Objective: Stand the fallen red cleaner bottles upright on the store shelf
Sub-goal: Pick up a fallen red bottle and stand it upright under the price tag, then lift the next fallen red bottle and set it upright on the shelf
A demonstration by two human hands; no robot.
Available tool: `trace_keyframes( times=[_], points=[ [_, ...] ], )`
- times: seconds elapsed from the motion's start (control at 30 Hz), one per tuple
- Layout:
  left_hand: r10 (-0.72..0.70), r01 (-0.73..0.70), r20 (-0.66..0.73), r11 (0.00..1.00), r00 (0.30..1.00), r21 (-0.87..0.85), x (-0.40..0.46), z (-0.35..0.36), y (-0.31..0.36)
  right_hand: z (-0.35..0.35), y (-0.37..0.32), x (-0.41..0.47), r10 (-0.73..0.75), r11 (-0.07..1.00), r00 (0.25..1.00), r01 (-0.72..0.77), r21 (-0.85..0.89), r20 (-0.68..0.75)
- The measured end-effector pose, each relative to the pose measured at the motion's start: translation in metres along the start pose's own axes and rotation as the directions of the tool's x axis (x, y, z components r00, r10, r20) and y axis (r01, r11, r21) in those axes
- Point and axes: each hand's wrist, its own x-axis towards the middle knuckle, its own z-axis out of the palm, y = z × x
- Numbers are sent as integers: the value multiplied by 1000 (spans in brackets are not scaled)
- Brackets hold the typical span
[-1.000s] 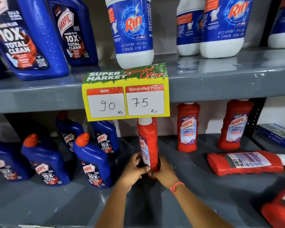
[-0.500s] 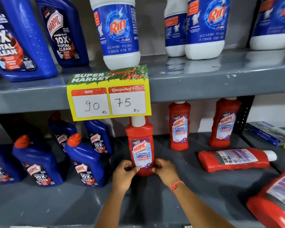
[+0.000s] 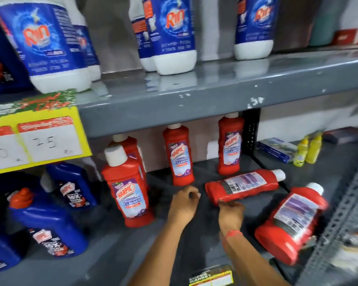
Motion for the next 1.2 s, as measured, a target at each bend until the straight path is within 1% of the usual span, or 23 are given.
trace_keyframes(
  times=[0.03, 0.1, 0.17, 0.23, 0.27, 0.37, 0.5, 0.57, 0.67, 0.73, 0.8, 0.87, 0.93, 1.03, 1.13, 1.2],
  points=[
    [-12, 12, 105, 1000, 994, 1, 13, 8, 7, -6, -3, 5, 43, 999, 997, -44, 27, 57],
    [-22, 15, 292, 1000, 956, 27, 35, 19, 18, -15, -6, 13, 129, 984, 979, -146, 100, 159],
    [-91, 82, 385, 996, 918, 40, 49, 26, 23, -15, -8, 19, 202, 948, 955, -246, 200, 217],
    [-162, 182, 422, 983, 892, -6, 54, 30, 25, -14, -11, 20, 290, 895, 932, -345, 282, 219],
    [-186, 222, 435, 974, 881, -33, 53, 31, 26, -13, -11, 21, 310, 888, 927, -362, 285, 212],
    [-206, 287, 462, 951, 863, -113, 45, 33, 25, -14, -11, 19, 303, 916, 928, -346, 202, 216],
    [-215, 382, 480, 880, 850, -283, 33, 30, 21, -22, -15, 13, 318, 906, 914, -371, 203, 250],
    [-204, 408, 520, 857, 829, -314, 29, 28, 19, -24, -10, 10, 319, 911, 916, -367, 189, 243],
    [-168, 410, 549, 841, 819, -354, 22, 24, 13, -27, -1, 3, 246, 937, 945, -288, 195, 215],
    [-156, 407, 537, 827, 829, -387, 15, 21, 10, -29, 2, -3, 163, 959, 965, -205, 196, 207],
    [-145, 405, 523, 809, 840, -426, 8, 16, 5, -29, 5, -8, 69, 984, 977, -99, 148, 200],
    [-128, 398, 510, 790, 851, -466, 1, 12, -3, -30, 11, -14, -25, 990, 975, -6, 139, 222],
    [-101, 374, 492, 783, 865, -497, -5, 6, -11, -32, 16, -18, -128, 989, 954, 103, 105, 272],
    [-82, 338, 451, 782, 889, -524, -13, -3, -21, -31, 20, -16, -258, 963, 891, 269, 24, 374],
    [-78, 284, 381, 803, 921, -524, -19, -7, -29, -26, 19, -9, -305, 921, 824, 382, -71, 477],
    [-79, 241, 313, 819, 946, -521, -22, -7, -34, -20, 18, -5, -300, 901, 786, 420, -112, 540]
  ],
)
